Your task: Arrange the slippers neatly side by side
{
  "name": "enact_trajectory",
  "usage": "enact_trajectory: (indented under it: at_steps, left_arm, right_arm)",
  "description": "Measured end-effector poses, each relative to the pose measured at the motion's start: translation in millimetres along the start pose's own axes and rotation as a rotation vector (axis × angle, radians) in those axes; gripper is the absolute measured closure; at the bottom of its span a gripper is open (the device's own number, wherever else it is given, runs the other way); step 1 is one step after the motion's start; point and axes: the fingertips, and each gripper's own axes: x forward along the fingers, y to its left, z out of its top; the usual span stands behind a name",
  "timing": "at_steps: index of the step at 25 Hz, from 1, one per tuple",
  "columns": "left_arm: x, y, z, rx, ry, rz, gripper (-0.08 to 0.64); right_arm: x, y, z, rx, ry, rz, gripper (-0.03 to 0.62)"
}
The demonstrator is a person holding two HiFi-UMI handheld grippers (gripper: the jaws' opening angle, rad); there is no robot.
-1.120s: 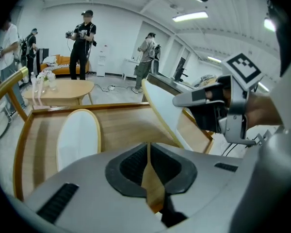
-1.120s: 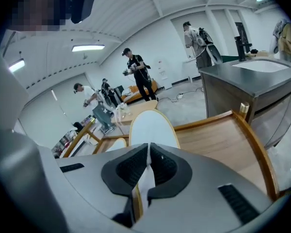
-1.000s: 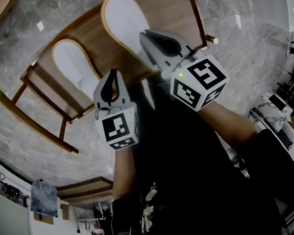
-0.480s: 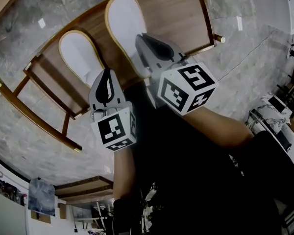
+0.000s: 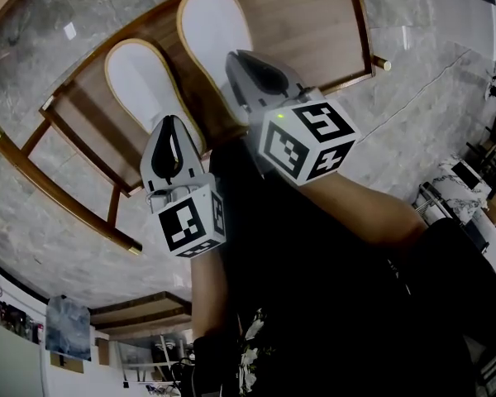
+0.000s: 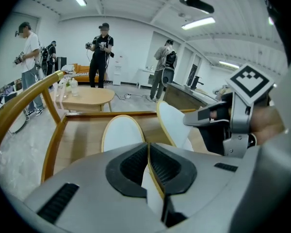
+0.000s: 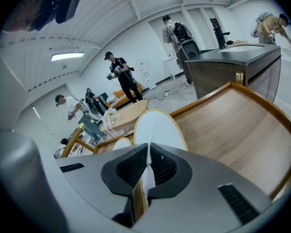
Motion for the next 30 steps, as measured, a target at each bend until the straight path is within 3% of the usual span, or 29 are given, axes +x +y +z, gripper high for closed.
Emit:
enact_trajectory:
  at_steps: [18, 30]
  left_arm:
    - [-2.3, 26.3, -10.2, -0.03, 0.01, 0.024, 0.545]
    - [-1.1, 28.7, -3.9, -0.056, -0.026, 0.016, 0.545]
  right_arm:
    - [33.8, 10.2, -30.1, 0.006, 0.071, -0.036, 0.583]
    - [7.9, 27.0, 6.3, 0.013, 0.029, 0.002, 0.583]
